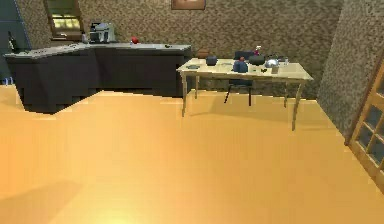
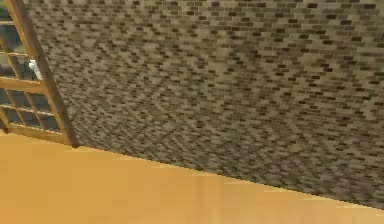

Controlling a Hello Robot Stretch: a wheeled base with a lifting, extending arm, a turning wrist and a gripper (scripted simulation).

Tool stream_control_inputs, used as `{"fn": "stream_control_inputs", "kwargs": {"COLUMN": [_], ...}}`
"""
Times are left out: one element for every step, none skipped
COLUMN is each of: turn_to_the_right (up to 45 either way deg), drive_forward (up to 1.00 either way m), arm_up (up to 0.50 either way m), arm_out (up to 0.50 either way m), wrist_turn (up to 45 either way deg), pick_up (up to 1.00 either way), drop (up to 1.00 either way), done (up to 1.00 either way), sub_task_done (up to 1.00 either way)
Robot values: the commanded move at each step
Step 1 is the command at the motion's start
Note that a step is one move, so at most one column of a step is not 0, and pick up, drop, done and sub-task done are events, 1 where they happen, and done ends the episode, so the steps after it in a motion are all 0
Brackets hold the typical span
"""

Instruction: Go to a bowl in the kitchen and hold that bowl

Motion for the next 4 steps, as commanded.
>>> {"fn": "stream_control_inputs", "kwargs": {"turn_to_the_right": [15.0,0.0,0.0,6.0], "drive_forward": [0.0,1.0,1.0,0.0], "arm_up": [0.0,0.0,0.0,0.0], "arm_out": [0.0,0.0,0.0,0.0], "wrist_turn": [0.0,0.0,0.0,0.0], "pick_up": [0.0,0.0,0.0,0.0], "drop": [0.0,0.0,0.0,0.0], "done": [0.0,0.0,0.0,0.0], "sub_task_done": [0.0,0.0,0.0,0.0]}}
